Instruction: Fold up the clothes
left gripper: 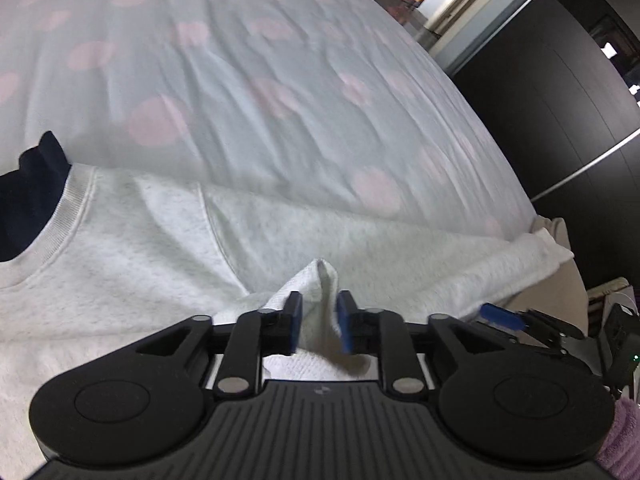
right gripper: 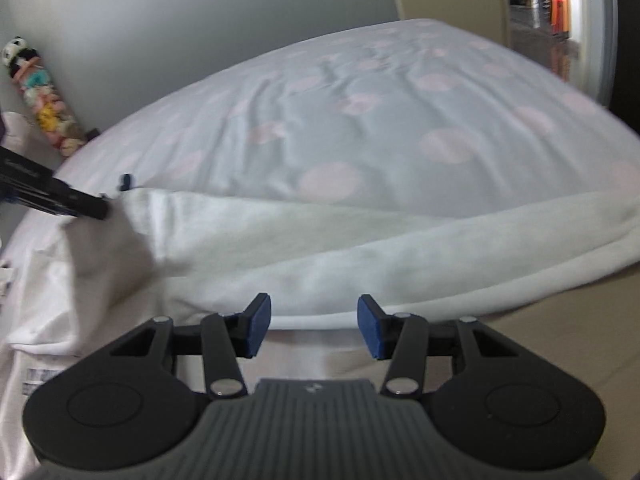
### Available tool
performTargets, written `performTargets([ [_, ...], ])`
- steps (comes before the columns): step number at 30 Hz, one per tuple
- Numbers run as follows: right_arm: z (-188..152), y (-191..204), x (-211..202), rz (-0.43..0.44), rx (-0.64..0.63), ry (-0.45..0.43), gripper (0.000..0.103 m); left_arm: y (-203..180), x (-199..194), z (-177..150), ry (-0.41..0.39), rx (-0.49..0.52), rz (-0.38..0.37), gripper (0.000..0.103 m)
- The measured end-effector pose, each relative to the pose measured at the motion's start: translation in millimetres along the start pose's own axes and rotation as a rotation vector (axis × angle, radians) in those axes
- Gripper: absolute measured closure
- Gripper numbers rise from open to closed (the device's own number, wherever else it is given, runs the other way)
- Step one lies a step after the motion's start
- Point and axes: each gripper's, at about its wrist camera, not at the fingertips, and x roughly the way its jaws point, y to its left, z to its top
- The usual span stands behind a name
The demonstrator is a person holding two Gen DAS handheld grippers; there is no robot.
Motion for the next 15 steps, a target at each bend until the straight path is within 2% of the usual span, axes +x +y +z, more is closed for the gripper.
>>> performTargets([
  [1,0,6,3,0.025,0.003,0.001,0.051,0,-4,-1,0.006,0.002,-0.009,0.066],
  [3,2,18,10,0.075,0.014,0.005,0.051,2,-16,-4,0.005,0.020,-0.008,0.053],
  [6,8,35,20,0.144,0.049,0.005,0.047,7,-34,-9,0.000,0.051,0.015,0.052],
  [9,15,52,27,0.195,0.084,0.003,0.040,20,-52,-16,-0.006,0.044,0.038,0.043],
  [12,20,72,31,0.225,0.069,0.013,0.039,34,-72,-25,-0.025,0.029,0.044,0.043],
  [15,21,88,34,0.233,0.046,0.030,0.030,49,-90,-35,-0.056,0.037,0.089,0.043],
])
